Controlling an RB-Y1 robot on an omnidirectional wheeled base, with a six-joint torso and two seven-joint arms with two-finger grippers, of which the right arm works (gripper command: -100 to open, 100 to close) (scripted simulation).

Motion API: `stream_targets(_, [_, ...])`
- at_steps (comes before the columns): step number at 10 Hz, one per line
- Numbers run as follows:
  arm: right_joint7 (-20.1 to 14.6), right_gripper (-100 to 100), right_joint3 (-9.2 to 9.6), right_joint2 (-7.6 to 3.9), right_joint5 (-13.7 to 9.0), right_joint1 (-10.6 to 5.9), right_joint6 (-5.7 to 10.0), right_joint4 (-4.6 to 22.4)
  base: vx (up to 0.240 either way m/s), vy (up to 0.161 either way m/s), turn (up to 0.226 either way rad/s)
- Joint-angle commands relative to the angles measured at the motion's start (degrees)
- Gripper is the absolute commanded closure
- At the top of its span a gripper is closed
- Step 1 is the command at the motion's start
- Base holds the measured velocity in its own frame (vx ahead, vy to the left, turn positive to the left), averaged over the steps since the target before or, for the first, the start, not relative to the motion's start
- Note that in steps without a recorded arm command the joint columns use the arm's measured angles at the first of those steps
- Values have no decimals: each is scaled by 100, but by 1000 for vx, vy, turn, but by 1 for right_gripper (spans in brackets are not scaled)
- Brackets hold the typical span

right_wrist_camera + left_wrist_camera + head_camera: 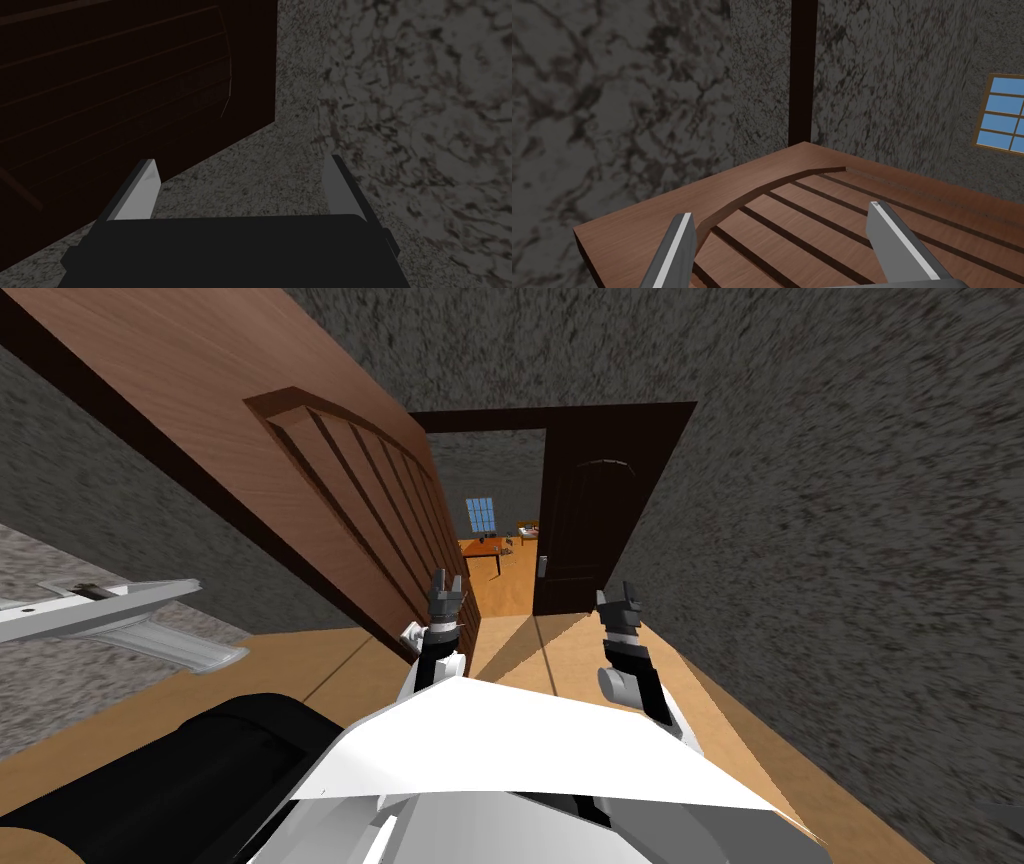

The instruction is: Pull the door open

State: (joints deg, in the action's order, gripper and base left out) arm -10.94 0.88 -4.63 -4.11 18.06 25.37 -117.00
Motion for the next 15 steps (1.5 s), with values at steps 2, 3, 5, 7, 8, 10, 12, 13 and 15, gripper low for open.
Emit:
stream_targets(2, [-53,-100,90,-37,46,-180,24,347,106,11,-38])
stream_targets(3, [-72,-100,121,-52,62,-256,27,477,96,-3,-37])
stream_targets(5, [-116,-100,188,-82,98,-420,32,760,105,1,-36])
stream_targets(7, [-160,-100,257,-112,134,-588,37,1048,101,17,-47])
stream_targets(8, [-182,-100,291,-127,152,-672,40,1192,103,-2,-35])
stream_targets(10, [-228,-100,363,-157,190,-848,45,1495,104,14,-41])
stream_targets(12, [-275,-100,436,-187,228,-1027,51,1801,88,6,-40])
stream_targets(13, [-298,-100,472,-202,247,-1116,54,1954,94,4,-53])
stream_targets(15, [-347,-100,547,-230,287,-1299,59,2269,99,20,-40])
